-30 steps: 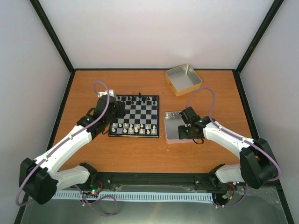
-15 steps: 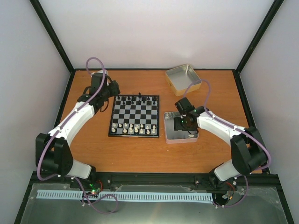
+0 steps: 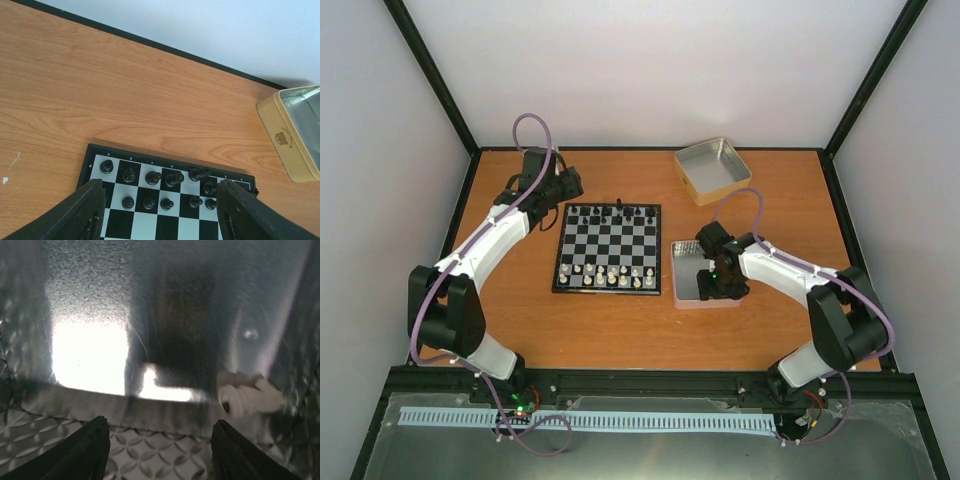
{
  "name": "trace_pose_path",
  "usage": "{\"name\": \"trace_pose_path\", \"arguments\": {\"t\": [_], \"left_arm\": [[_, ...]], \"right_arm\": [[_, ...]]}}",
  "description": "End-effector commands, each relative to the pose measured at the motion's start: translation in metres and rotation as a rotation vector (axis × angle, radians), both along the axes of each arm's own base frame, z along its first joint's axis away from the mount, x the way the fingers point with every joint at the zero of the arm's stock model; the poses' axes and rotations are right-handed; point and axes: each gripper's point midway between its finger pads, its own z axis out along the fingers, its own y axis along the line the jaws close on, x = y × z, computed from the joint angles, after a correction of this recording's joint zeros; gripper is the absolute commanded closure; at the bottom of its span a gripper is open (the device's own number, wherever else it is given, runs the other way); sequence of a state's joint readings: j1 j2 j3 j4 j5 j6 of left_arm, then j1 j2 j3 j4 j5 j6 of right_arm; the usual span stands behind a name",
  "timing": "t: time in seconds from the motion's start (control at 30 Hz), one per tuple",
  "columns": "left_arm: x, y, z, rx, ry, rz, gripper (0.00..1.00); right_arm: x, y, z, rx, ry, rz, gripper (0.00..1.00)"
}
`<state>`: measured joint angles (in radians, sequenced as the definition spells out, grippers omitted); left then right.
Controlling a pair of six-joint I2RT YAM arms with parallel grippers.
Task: Set up the chess pieces on the board
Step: Move the storage box to the center of the board.
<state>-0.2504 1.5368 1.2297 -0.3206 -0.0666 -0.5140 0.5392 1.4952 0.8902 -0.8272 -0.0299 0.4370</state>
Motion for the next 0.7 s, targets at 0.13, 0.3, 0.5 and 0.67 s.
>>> {"name": "trace_pose_path", "arguments": {"t": [0.13, 0.3, 0.5, 0.67], "left_arm": [[0.009, 0.01, 0.012, -0.002, -0.016, 0.063, 0.38], [0.014, 0.011, 0.005, 0.012, 0.0, 0.071, 0.38], [0.02, 0.011, -0.002, 0.025, 0.021, 0.074, 0.39], [0.025, 0.01, -0.003, 0.03, 0.031, 0.075, 0.39]], "right_arm": [[-0.01, 0.024, -0.02, 0.079, 0.148, 0.147, 0.52], [-0.007, 0.032, -0.029, 0.097, 0.171, 0.187, 0.55], [0.02, 0.043, -0.034, 0.095, 0.106, 0.199, 0.59], [0.071, 0.043, -0.024, 0.062, -0.009, 0.11, 0.63]]}}
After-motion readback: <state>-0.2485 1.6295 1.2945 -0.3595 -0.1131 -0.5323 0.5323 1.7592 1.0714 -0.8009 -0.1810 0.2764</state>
